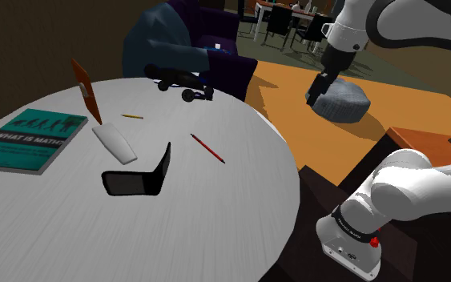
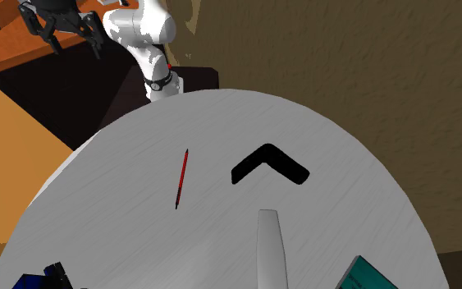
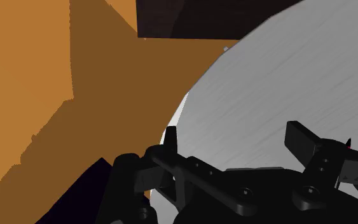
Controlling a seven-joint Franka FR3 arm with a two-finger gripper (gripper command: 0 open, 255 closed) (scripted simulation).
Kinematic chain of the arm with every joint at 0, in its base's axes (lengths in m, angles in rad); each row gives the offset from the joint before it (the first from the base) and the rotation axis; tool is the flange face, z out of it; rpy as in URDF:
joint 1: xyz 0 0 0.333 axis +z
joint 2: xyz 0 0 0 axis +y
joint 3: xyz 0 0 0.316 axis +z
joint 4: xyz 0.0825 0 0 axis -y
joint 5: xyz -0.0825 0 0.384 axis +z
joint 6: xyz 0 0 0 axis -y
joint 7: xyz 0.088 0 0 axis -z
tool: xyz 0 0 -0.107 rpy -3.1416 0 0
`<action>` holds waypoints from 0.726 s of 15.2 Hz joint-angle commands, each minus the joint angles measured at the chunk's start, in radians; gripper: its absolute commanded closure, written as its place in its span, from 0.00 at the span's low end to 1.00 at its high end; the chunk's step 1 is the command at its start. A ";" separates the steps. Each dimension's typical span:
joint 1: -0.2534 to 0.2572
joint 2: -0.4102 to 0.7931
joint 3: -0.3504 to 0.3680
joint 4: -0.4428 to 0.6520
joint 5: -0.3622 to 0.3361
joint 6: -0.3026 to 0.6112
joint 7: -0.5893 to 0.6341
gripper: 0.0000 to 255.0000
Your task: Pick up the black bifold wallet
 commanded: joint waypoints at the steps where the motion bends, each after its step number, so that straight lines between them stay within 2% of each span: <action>1: 0.000 0.000 0.000 0.000 0.000 0.000 0.000 0.00; 11: 0.096 0.305 0.140 0.155 0.061 0.096 0.042 0.00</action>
